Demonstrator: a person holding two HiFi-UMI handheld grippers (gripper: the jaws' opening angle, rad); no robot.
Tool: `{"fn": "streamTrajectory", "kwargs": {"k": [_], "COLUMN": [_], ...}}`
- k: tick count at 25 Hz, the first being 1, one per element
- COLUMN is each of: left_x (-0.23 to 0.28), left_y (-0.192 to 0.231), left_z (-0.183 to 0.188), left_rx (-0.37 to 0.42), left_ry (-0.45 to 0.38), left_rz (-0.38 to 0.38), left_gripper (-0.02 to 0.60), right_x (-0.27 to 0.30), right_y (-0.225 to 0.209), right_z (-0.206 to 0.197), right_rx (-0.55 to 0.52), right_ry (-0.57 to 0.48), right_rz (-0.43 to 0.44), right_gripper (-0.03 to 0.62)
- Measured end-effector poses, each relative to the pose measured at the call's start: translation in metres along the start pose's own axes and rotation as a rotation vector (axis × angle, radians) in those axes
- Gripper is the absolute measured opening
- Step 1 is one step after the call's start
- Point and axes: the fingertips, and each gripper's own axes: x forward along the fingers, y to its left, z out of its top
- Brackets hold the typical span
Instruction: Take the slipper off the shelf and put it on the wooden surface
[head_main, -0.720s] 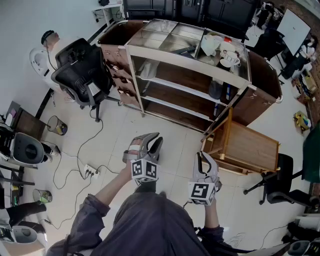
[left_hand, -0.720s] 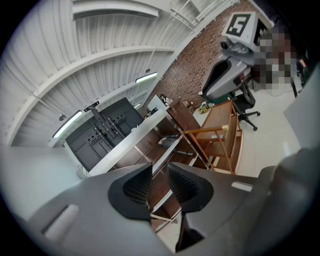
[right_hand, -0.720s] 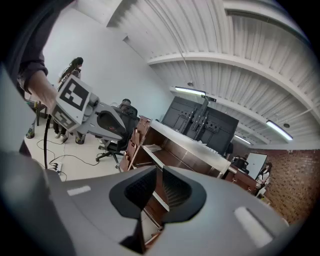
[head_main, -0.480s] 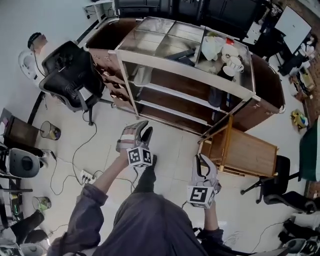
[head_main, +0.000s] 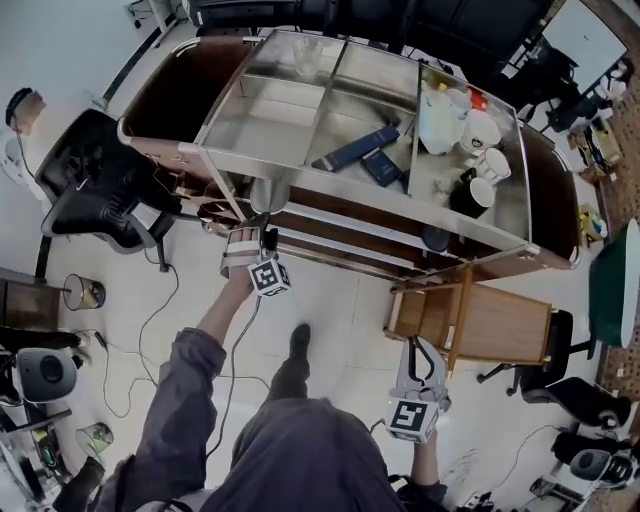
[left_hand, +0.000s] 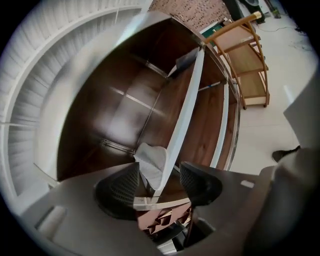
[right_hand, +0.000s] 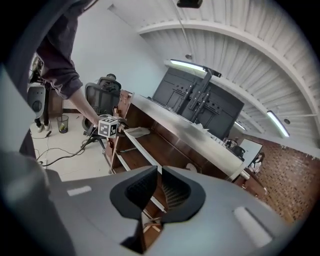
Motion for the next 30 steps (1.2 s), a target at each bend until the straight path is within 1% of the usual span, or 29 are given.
{"fn": "streamTrajectory", "kwargs": {"k": [3, 7, 8, 9, 10, 11, 13, 14, 16, 18, 20, 22, 24, 26, 30], "left_x": [0.033, 0.062, 0.067, 0.072, 0.075, 0.077, 0.071, 0.063, 0.039, 0.006, -0.032, -0.076, -0.127, -0.186, -0.315], "left_y": [-0.004, -0.011, -0.011, -0.01, -0.008, -0.005, 0.004, 0.009, 0.02, 0.028, 0.028, 0.021, 0.005, -0.018, -0.085], "left_z": [-0.013, -0.031, -0.034, -0.036, -0.039, -0.042, -0.043, -0.042, -0.034, -0.021, -0.007, 0.008, 0.027, 0.054, 0.129], "left_rx": [0.046, 0.082, 0.091, 0.103, 0.114, 0.122, 0.117, 0.101, 0.052, 0.003, -0.019, -0.022, -0.027, -0.04, -0.065], "left_ry": [0.043, 0.109, 0.117, 0.124, 0.131, 0.138, 0.147, 0.147, 0.129, 0.1, 0.072, 0.043, 0.019, 0.0, -0.067], "left_rz": [-0.024, -0.035, -0.028, -0.016, -0.001, 0.014, 0.045, 0.059, 0.087, 0.116, 0.156, 0.191, 0.207, 0.214, 0.223], "left_gripper": [0.279, 0.278, 0.263, 0.234, 0.193, 0.132, 0.106, 0.096, 0.08, 0.078, 0.078, 0.078, 0.078, 0.078, 0.078], "right_x": [0.008, 0.01, 0.01, 0.011, 0.011, 0.009, -0.004, -0.013, -0.032, -0.053, -0.074, -0.095, -0.12, -0.151, -0.229], "right_y": [-0.001, 0.002, 0.003, 0.003, 0.003, 0.004, 0.005, 0.005, 0.005, 0.005, 0.005, 0.003, -0.003, -0.011, -0.032], "right_z": [-0.003, -0.008, -0.012, -0.017, -0.02, -0.023, -0.033, -0.038, -0.047, -0.056, -0.068, -0.082, -0.101, -0.128, -0.193], "right_rx": [0.024, 0.017, 0.016, 0.012, 0.008, 0.008, 0.033, 0.046, 0.056, 0.058, 0.066, 0.077, 0.081, 0.088, 0.091], "right_ry": [0.067, 0.103, 0.108, 0.111, 0.111, 0.113, 0.126, 0.132, 0.134, 0.116, 0.087, 0.053, 0.017, -0.017, -0.068], "right_rz": [-0.014, -0.023, -0.025, -0.026, -0.026, -0.027, -0.04, -0.047, -0.056, -0.065, -0.081, -0.096, -0.105, -0.113, -0.138], "right_gripper": [0.029, 0.028, 0.028, 0.026, 0.026, 0.025, 0.025, 0.025, 0.025, 0.023, 0.023, 0.021, 0.017, 0.014, 0.011]}}
